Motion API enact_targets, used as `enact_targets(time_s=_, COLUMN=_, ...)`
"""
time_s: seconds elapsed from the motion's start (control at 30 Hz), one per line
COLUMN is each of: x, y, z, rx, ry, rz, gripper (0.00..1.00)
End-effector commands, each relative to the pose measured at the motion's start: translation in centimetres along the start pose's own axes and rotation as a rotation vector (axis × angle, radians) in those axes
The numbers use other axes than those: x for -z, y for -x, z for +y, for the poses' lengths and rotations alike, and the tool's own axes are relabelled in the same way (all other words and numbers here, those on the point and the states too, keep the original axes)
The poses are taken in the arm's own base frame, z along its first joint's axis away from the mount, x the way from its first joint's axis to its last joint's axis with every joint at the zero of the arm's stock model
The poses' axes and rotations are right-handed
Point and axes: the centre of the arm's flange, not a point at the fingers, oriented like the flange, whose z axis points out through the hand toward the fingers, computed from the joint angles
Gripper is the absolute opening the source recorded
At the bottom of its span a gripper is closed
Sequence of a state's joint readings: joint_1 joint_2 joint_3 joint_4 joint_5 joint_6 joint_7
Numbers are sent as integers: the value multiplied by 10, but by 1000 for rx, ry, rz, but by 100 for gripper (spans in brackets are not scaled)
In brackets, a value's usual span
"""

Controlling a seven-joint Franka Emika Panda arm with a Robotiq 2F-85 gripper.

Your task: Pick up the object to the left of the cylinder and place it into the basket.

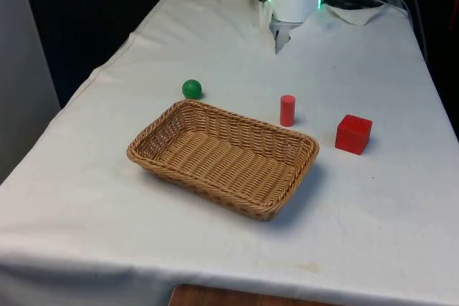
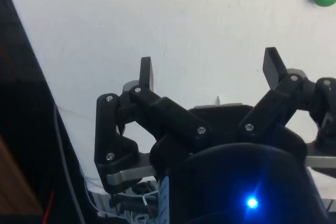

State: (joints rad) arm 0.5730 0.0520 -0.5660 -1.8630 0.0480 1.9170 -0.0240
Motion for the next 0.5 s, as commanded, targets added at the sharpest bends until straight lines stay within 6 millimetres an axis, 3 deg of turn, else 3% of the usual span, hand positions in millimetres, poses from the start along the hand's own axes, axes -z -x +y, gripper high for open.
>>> enact_targets(time_s=0.0, x=-1, y=-1, z=-2, rx=-2, ry=1, rz=2, gripper=100)
enact_targets(time_s=0.47, x=-35, y=-9, z=-40, rx=-25, ry=17, rz=28, gripper=100)
